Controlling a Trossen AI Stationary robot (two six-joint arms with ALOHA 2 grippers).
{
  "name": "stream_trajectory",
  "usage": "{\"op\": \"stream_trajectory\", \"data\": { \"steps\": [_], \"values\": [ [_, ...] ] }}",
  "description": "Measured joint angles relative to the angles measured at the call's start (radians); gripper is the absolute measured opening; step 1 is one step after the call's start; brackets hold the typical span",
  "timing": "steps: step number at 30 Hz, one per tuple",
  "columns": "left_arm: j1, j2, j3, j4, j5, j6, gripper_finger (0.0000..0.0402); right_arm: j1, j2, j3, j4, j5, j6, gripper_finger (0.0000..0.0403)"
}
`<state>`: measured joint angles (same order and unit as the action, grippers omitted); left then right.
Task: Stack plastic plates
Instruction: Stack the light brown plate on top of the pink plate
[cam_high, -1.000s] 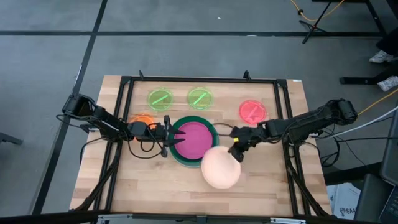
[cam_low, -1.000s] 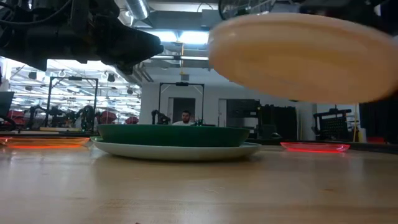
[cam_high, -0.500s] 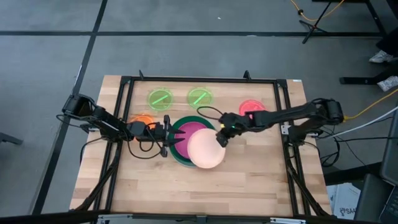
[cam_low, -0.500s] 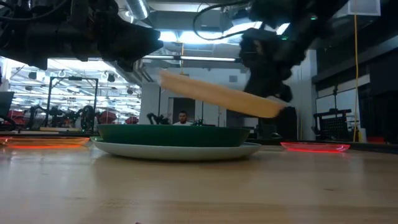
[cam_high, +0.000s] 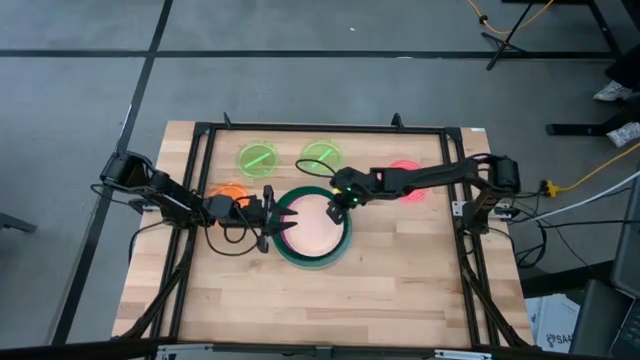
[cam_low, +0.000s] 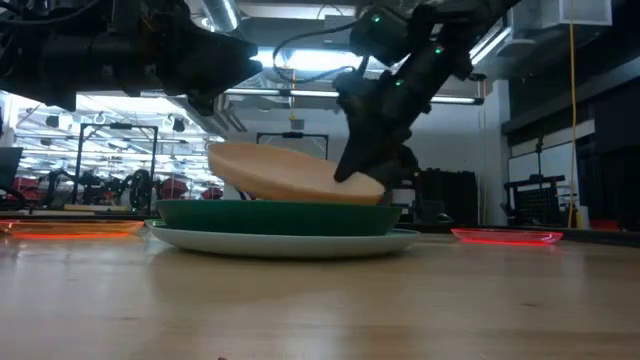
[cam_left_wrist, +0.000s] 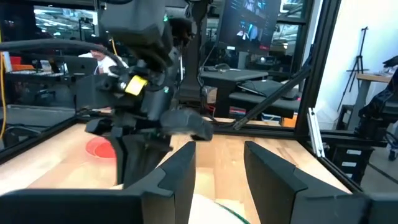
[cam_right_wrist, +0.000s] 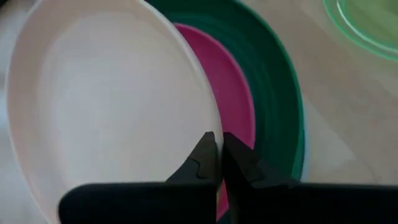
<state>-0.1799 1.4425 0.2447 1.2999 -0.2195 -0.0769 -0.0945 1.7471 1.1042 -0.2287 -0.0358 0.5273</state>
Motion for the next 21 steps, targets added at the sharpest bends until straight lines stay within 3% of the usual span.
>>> {"op": "stream_trajectory", "data": {
  "steps": [13, 21],
  "values": [
    [0.000, 0.000, 0.000, 0.000, 0.000, 0.000, 0.0130, 0.000, 0.090, 0.011, 0.062, 0.017, -0.039, 0.0006],
    [0.000, 0.000, 0.000, 0.000, 0.001, -0.001, 0.0130, -0.002, 0.075, 0.011, 0.040, 0.000, -0.067, 0.0090]
  ]
}}
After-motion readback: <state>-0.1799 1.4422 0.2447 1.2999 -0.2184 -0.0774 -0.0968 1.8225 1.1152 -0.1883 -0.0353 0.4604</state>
